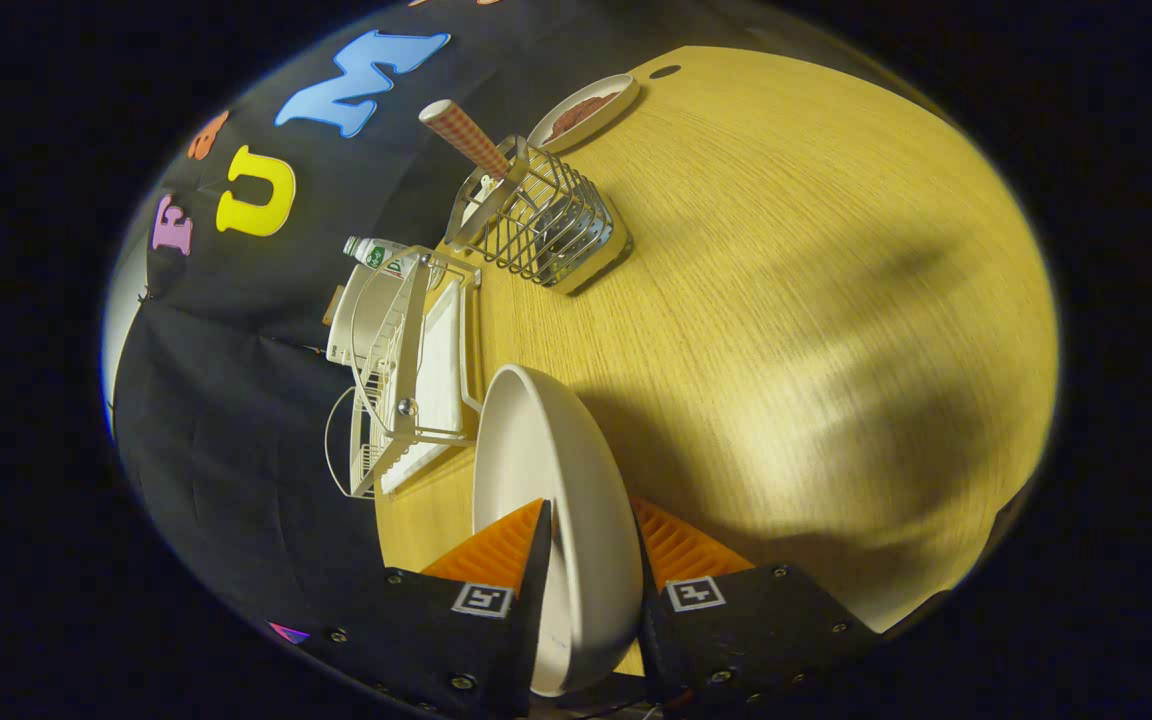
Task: Take the plate from the dish rack, then take the spoon from the basket and place it into the plate.
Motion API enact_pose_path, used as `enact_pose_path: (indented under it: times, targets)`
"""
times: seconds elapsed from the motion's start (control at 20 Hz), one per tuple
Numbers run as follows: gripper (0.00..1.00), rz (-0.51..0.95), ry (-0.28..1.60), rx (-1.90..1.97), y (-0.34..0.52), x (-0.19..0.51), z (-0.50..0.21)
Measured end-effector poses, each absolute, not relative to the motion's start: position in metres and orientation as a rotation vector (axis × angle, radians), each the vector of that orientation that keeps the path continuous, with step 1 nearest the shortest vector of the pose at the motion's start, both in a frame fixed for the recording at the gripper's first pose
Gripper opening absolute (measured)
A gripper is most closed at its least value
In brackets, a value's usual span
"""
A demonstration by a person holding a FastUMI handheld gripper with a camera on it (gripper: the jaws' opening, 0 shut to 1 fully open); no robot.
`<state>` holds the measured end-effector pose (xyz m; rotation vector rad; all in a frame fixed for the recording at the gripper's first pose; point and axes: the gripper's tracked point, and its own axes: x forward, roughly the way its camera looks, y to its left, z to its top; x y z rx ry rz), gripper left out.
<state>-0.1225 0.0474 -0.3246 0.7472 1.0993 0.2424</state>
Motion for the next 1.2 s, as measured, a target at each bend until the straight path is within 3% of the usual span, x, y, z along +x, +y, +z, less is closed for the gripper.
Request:
enact_pose_path:
  times: [0.05, 0.25, 0.6, 0.9, 1.2]
  targets:
    - [0.53, 0.241, 1.085, 0.738, 0.041, -0.121, -0.324]
    - [0.53, 0.195, 1.007, 0.640, 0.010, -0.117, -0.318]
    - [0.53, 0.179, 0.537, 0.278, -0.054, -0.064, -0.207]
    - [0.53, 0.191, 0.217, 0.124, -0.054, -0.033, -0.121]
    - [0.53, 0.200, 0.027, 0.018, -0.039, -0.006, -0.112]
